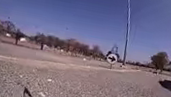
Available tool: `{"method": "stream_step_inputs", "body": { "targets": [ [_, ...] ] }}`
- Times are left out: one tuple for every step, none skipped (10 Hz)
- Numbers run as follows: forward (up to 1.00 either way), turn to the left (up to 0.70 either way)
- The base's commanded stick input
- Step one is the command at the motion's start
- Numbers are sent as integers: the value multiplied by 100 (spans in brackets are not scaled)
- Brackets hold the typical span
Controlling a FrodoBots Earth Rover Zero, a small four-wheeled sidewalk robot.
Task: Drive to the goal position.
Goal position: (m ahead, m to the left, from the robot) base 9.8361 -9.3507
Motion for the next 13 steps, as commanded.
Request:
{"method": "stream_step_inputs", "body": {
  "targets": [
    [50, -50],
    [50, -50],
    [50, -50],
    [50, -50],
    [50, -50],
    [50, -50],
    [50, -50],
    [50, -50],
    [50, -50],
    [50, -41],
    [50, 0],
    [50, 0],
    [50, 0]
  ]
}}
